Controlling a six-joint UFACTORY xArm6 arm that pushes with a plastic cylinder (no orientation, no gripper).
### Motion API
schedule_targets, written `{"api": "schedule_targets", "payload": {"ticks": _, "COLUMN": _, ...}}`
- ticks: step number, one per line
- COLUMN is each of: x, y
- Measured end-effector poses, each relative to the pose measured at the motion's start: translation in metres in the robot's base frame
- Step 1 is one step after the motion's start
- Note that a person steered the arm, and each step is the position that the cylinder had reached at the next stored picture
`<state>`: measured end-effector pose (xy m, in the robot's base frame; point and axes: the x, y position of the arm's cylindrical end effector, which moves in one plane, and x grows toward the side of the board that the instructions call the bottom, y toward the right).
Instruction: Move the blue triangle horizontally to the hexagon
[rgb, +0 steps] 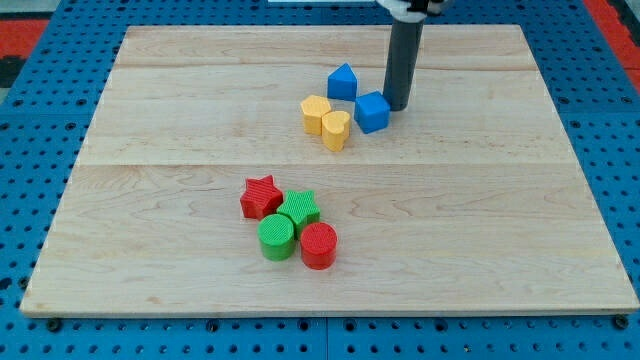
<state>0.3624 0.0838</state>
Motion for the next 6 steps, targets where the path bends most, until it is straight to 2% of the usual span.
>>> {"api": "schedule_targets", "payload": {"ticks": 1, "x": 0.037, "y": -0.047}}
{"api": "schedule_targets", "payload": {"ticks": 2, "x": 0.037, "y": -0.047}}
{"api": "schedule_targets", "payload": {"ticks": 3, "x": 0.015, "y": -0.023}}
{"api": "schedule_targets", "payload": {"ticks": 4, "x": -0.034, "y": -0.003}}
{"api": "schedule_targets", "payload": {"ticks": 5, "x": -0.062, "y": -0.023}}
{"api": "schedule_targets", "payload": {"ticks": 6, "x": -0.063, "y": -0.068}}
